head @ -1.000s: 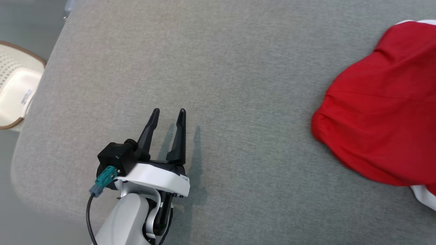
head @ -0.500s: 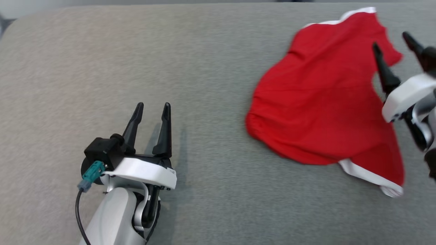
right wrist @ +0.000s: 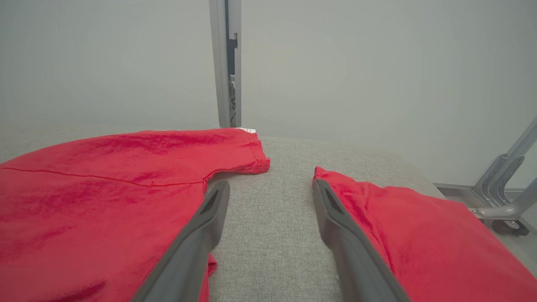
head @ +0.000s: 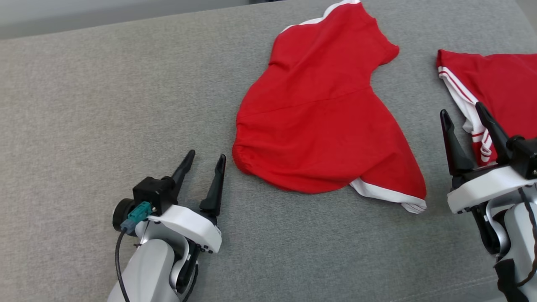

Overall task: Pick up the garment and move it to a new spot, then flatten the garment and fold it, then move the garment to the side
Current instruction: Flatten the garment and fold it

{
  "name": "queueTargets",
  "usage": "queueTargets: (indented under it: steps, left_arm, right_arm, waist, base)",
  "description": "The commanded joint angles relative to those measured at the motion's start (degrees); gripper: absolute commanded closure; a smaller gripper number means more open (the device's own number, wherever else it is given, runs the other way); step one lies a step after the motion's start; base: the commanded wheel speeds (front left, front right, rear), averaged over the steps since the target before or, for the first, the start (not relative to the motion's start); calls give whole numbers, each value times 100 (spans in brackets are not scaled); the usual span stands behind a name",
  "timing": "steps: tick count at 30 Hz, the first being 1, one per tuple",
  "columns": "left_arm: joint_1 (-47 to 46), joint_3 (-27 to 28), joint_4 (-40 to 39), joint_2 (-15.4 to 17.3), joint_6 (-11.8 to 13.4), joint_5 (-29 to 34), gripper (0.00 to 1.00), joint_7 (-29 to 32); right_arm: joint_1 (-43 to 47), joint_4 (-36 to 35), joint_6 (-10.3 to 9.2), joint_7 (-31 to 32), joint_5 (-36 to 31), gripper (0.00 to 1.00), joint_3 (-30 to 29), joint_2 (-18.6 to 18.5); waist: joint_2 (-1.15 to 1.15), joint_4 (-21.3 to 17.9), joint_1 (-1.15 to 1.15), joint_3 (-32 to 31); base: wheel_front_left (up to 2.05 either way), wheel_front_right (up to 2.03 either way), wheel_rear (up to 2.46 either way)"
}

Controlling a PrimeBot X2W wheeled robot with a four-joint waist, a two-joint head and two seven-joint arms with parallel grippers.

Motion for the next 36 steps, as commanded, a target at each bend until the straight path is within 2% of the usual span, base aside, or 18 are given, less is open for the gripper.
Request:
queueTargets:
  steps: [1, 8, 17, 18, 19, 20, 27, 31, 36]
  left_arm:
    - [-65, -45, 98, 32, -100, 26, 0, -9]
    - [-217, -338, 498, 29, -328, -48, 0, -8]
    - [-520, -807, 965, 11, -425, -295, 0, 166]
    - [-549, -856, 1013, 12, -433, -340, 7, 182]
    - [-580, -893, 1054, 12, -439, -372, 63, 182]
    - [-607, -922, 1085, 12, -443, -417, 100, 177]
    - [-757, -1044, 898, 78, -428, -1055, 100, 90]
    - [-806, -815, 571, 271, -430, -1374, 100, 21]
    - [-725, -494, 188, 532, -365, -1335, 100, -17]
  right_arm:
    - [139, -159, -2, 71, -116, 0, -117, 84]
    - [434, -618, -2, 277, -428, 0, -423, 344]
    - [554, -843, -2, 365, -578, 0, -496, 491]
    - [557, -856, -2, 366, -593, 0, -507, 499]
    - [565, -863, -2, 371, -600, 0, -522, 507]
    - [575, -869, -2, 374, -613, 0, -533, 512]
    - [634, -890, -2, 391, -723, 0, -640, 480]
    - [666, -884, -2, 423, -783, 0, -667, 499]
    - [680, -869, -2, 420, -817, 0, -623, 505]
  waist:
    - [0, -104, 0, -17]
    - [0, -230, 0, -45]
    - [0, -372, 0, -11]
    - [0, -381, 0, -8]
    - [0, -387, 0, -5]
    - [0, -389, 0, -5]
    - [0, -239, 0, -97]
    - [0, -68, 0, -239]
    - [0, 46, 0, -364]
  base:
    - [0, 0, 0]
    - [0, 0, 0]
    - [0, 0, 0]
    - [0, 0, 0]
    - [0, 0, 0]
    - [0, 0, 0]
    - [0, 0, 0]
    - [0, 0, 0]
    - [0, 0, 0]
